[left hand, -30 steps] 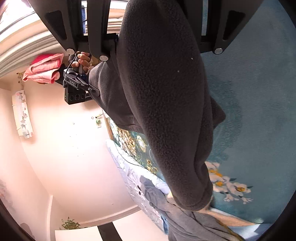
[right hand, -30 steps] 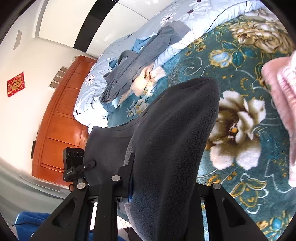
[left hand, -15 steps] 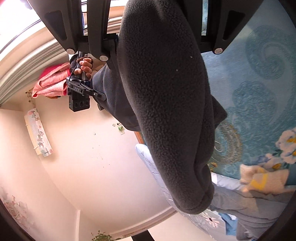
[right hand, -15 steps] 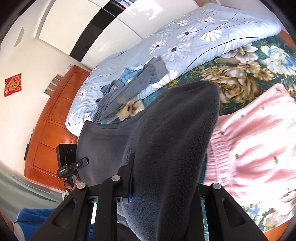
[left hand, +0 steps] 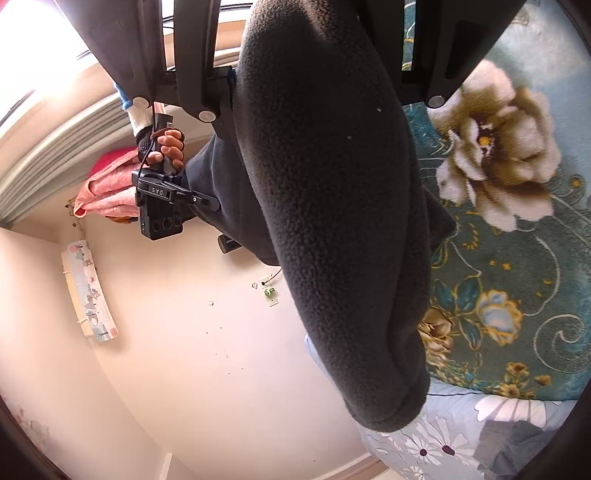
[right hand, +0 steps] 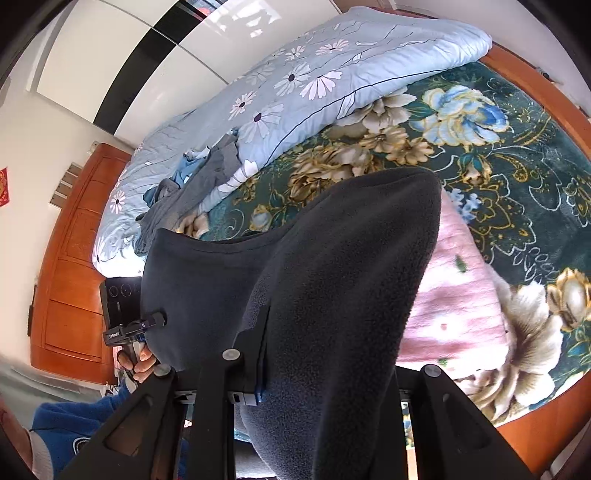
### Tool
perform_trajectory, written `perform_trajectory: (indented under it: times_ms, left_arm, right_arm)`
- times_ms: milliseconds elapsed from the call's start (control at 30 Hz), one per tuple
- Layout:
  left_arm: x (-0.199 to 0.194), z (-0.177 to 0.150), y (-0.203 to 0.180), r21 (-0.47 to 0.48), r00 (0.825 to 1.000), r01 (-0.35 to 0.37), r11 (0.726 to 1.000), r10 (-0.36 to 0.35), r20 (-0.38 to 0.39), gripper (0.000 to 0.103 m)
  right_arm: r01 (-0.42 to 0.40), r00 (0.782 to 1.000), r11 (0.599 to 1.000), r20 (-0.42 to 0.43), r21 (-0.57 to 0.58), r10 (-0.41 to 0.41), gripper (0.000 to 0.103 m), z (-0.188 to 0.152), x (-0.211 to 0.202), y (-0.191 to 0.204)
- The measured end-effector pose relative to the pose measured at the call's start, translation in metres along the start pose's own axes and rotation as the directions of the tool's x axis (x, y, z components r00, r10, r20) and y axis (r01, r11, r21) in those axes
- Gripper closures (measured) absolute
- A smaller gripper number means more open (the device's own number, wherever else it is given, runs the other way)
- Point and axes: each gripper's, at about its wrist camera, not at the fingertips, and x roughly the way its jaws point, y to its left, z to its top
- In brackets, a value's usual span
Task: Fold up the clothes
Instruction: 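Lift the jacket bundle with both grippers and carry it across the bed, then lower the bundle onto the floral blanket and open both grippers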
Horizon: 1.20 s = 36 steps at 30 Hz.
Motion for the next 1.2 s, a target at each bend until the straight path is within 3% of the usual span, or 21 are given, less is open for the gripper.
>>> perform_trajectory:
  times_ms: [133, 200, 300, 467, 633, 767, 833, 900, 1067, 1200]
  left_arm:
    - [0.024, 0.003, 0.002, 0.009, 1.000, -0.001, 1.000, 0.000, 0.022, 0.064]
    - [0.063, 0.005, -0.007, 0.011, 0.999, -0.002, 1.000, 0.001, 0.047, 0.064]
    - [0.083, 0.001, -0.005, 0.024, 0.996, -0.028, 0.999, 0.026, 0.087, 0.064]
    - [0.117, -0.013, 0.018, -0.005, 0.994, -0.092, 0.996, 0.092, 0.060, 0.063]
    - [0.131, -0.022, 0.054, -0.099, 0.996, -0.087, 0.991, 0.090, 0.023, 0.061]
    - [0.135, -0.023, 0.059, -0.118, 0.997, -0.070, 0.991, 0.075, 0.036, 0.061]
    - [0.133, -0.019, 0.044, -0.047, 0.994, -0.094, 0.994, 0.096, 0.055, 0.061]
    - [0.094, -0.011, 0.052, -0.015, 0.992, -0.111, 0.994, 0.112, 0.052, 0.061]
    - [0.096, -0.021, 0.060, -0.058, 0.991, -0.128, 0.990, 0.130, 0.027, 0.060]
    - [0.092, -0.016, 0.061, -0.086, 0.992, -0.123, 0.989, 0.124, 0.003, 0.048]
  right_arm:
    - [0.001, 1.000, 0.999, -0.027, -0.049, -0.003, 0.076, 0.020, -0.002, -0.018]
    - [0.003, 0.999, 0.997, -0.042, -0.073, -0.006, 0.076, 0.032, -0.002, -0.025]
    - [0.001, 0.998, 0.995, -0.067, -0.103, -0.008, 0.076, 0.046, 0.001, -0.037]
    - [0.000, 0.992, 1.000, -0.128, -0.015, -0.002, 0.075, 0.046, 0.035, -0.095]
    - [-0.076, 0.993, 0.993, -0.086, 0.090, 0.084, 0.074, 0.030, 0.051, -0.146]
    - [-0.101, 0.991, 0.993, -0.085, 0.056, 0.106, 0.074, 0.034, 0.049, -0.145]
    - [-0.092, 0.991, 0.996, -0.098, 0.023, 0.094, 0.074, 0.042, 0.045, -0.140]
    - [-0.088, 0.991, 0.996, -0.099, 0.015, 0.089, 0.074, 0.046, 0.043, -0.141]
    - [-0.134, 0.987, 0.989, -0.084, 0.070, 0.140, 0.070, 0.035, 0.053, -0.157]
    - [-0.160, 0.985, 0.983, -0.056, 0.087, 0.166, 0.065, 0.028, 0.048, -0.160]
